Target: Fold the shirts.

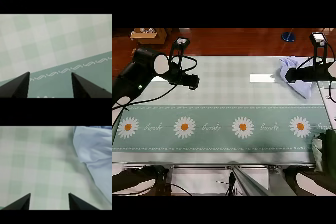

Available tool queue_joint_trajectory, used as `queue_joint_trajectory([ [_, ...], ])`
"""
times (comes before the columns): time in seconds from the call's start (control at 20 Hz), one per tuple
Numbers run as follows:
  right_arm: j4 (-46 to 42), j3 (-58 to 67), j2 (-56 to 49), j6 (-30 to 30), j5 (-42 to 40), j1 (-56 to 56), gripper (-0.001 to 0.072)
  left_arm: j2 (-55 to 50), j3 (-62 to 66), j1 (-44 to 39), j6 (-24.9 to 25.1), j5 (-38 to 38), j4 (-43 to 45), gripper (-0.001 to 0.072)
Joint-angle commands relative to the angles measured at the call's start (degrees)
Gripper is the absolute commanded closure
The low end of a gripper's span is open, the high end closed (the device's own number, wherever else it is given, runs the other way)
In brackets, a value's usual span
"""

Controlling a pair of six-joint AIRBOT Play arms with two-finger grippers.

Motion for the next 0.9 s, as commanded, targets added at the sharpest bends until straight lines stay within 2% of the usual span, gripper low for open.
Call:
queue_joint_trajectory([
  [0.0,0.55,0.04,0.0,-0.02,-5.09,0.02,0.017,-0.74,-0.02,0.07,0.04,1.51,0.04,0.0095],
  [0.15,-1.99,0.04,-0.02,0.0,-12.92,0.02,0.017,-2.25,-0.02,0.09,0.61,1.86,0.07,0.0094],
  [0.2,-5.22,0.04,-0.2,0.74,-17.07,0.0,0.0172,-2.45,-0.02,0.09,1.16,1.81,0.42,0.0094],
  [0.3,-15.96,0.11,-1.55,9.73,-24.3,-1.6,0.0172,-2.4,0.02,0.07,1.11,1.64,0.92,0.0094],
  [0.4,-21.33,1.99,-5.51,18.84,-23.71,-5.18,0.0172,-2.05,0.04,0.07,1.11,0.81,0.9,0.0094],
  [0.45,-20.74,3.17,-8.13,20.37,-23.1,-7.37,0.0172,-1.75,0.04,0.07,1.11,0.24,0.9,0.0094],
  [0.7,-10.8,7.06,-19.19,20.55,-22.56,-14.27,0.0172,0.72,0.04,-0.2,1.09,-0.76,0.85,0.0094],
  [0.85,-11.13,7.06,-23.8,20.44,-18.53,-16.46,0.0172,2.38,0.04,-0.17,1.11,-0.76,0.85,0.0094],
])
